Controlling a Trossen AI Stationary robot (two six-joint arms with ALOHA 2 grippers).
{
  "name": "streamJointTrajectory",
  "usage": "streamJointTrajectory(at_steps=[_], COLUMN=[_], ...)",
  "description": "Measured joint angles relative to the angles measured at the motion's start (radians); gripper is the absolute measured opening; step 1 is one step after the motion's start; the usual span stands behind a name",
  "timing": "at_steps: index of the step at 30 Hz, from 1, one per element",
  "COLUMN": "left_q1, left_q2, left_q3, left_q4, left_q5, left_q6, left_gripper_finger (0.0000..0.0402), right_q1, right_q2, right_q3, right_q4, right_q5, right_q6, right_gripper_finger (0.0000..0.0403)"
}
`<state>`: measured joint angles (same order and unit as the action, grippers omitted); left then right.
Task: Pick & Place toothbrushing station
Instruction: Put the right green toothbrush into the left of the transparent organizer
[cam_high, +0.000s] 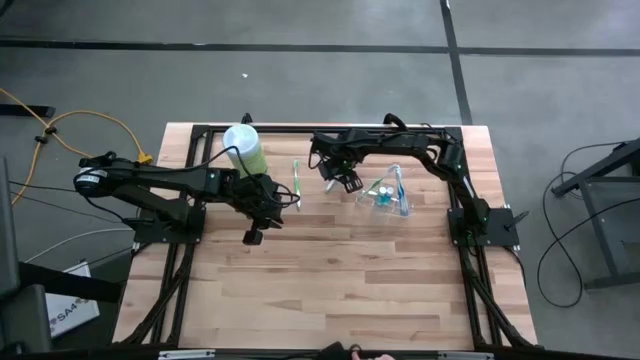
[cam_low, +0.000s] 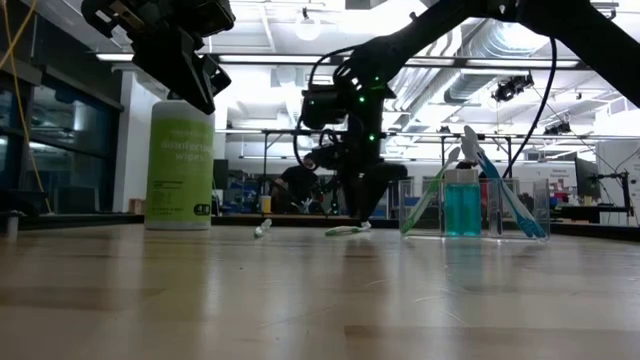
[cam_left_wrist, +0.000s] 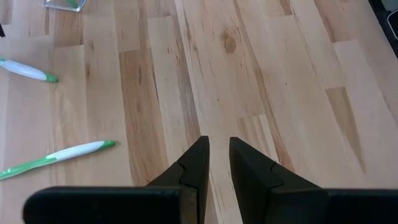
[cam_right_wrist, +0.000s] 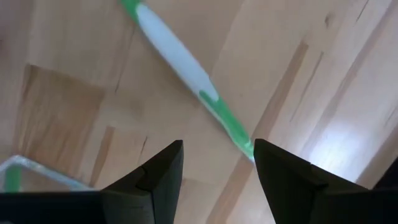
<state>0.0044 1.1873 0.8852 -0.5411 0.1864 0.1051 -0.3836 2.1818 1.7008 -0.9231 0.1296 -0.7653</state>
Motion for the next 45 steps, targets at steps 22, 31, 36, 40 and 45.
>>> streamJointTrajectory(at_steps=[22,31,36,40,45], left_q1=[0.000,0.000,0.000,0.000,0.000], left_q2=[0.000,0.000,0.000,0.000,0.000], left_q3=[0.000,0.000,0.000,0.000,0.000], left_q4=[0.004,0.016,0.025,0.028,0.028], left_q5=[0.000,0.000,0.000,0.000,0.000], left_q6=[-0.002,-0.032,-0.035,-0.035,-0.035], left_gripper_finger=[0.0057,0.0057,0.0057,0.0057,0.0057], right_q1=[0.079,0.089,0.087,0.087,0.092], right_q2=[0.000,0.000,0.000,0.000,0.000], right_q3=[0.000,0.000,0.000,0.000,-0.001], right_q4=[-0.015,0.050,0.059,0.047,0.047], right_q5=[-0.139,-0.125,-0.096,-0.095,-0.050], right_q6=[0.105,0.007,-0.024,-0.026,-0.050], right_gripper_finger=[0.0189,0.0189,0.0189,0.0189,0.0189])
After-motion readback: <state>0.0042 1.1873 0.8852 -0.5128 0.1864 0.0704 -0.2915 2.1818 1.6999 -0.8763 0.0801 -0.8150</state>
